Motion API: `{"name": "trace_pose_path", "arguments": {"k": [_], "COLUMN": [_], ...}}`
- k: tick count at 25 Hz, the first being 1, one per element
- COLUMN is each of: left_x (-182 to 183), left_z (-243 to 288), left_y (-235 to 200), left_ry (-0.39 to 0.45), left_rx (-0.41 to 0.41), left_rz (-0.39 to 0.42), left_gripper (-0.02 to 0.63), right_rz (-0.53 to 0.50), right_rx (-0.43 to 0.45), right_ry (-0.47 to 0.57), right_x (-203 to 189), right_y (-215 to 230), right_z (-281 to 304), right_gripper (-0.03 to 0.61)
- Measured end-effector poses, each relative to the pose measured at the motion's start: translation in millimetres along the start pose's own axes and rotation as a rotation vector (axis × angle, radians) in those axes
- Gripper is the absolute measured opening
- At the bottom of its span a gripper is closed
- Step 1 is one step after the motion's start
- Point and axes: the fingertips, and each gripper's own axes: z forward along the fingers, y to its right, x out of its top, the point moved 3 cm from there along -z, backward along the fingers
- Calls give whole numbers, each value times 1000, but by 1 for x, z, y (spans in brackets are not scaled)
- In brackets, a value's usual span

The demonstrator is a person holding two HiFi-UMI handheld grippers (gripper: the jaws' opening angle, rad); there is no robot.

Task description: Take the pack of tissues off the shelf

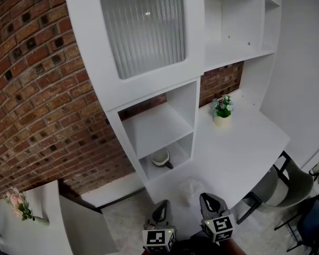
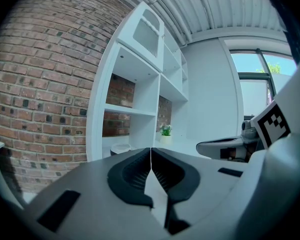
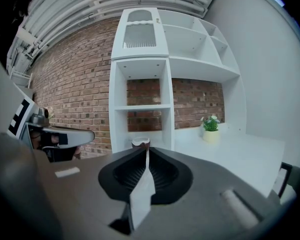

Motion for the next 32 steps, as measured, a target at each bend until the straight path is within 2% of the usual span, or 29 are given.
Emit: {"name": "trace_pose_path", "arguments": {"k": [4, 26, 32], "left_x": [0, -4, 3], "left_z": [2, 10, 10], "left_y": [-1, -10, -12], "left_ry": [0, -1, -6], "left_rx": [1, -2, -16], "left_rz": [-1, 1, 24], "left_gripper": [12, 12, 12], "right_rz": [1, 35, 42], "right_rx": [-4, 13, 9], "right_ry": [-2, -64, -71], "right_x": [1, -13, -14], "right_y": [1, 2, 2], "right_z": [2, 12, 16], "right_gripper": [3, 3, 3]}}
